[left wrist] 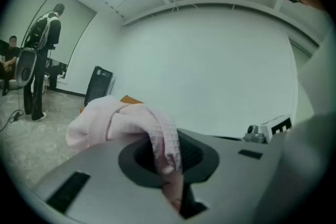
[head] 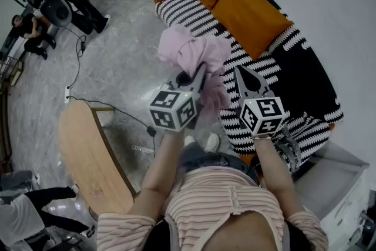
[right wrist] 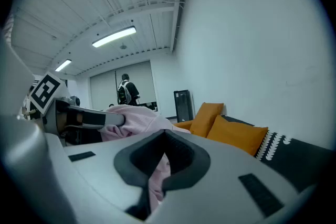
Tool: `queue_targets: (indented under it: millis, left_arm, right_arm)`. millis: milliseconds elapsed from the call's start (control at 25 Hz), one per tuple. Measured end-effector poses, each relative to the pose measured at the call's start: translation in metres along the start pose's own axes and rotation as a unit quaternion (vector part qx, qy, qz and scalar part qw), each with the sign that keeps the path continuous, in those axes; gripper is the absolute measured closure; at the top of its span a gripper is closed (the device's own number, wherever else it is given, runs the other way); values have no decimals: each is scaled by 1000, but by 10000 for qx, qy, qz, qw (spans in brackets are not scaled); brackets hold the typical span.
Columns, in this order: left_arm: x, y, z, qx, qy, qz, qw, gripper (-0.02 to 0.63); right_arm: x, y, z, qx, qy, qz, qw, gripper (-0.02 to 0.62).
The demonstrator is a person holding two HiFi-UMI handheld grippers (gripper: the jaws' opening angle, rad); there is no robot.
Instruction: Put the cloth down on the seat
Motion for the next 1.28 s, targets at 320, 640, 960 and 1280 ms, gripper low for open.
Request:
queue_targets:
  millis: [320,640,960,1280]
  left_arm:
    - [1,5,-7,18,16,91,10000,565]
    - [4,10,-7,22,-95,117,9999,565]
    - [16,-12,-15,-11,-238,6,9997,565]
    - [27,-25,-32,-28,-285,-61,9996,565]
  right_arm:
    - [-7,7,-5,53,-4,-23,10000,588]
    - [-9,15,-8,170,-346,-85,9992,588]
    - [-27,6,-19,190,-174,-74,9996,586]
    - [-43,-1,-36,143,-108,-142,9997,586]
Point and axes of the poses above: the fingertips, and each gripper's own axes: z backward along the fingers, x to its left, y out of its underside, the point moved 3 cm from there along z, backward along the fingers, and after that the axes turned 14 degrees about y, right-handed, at the moved point
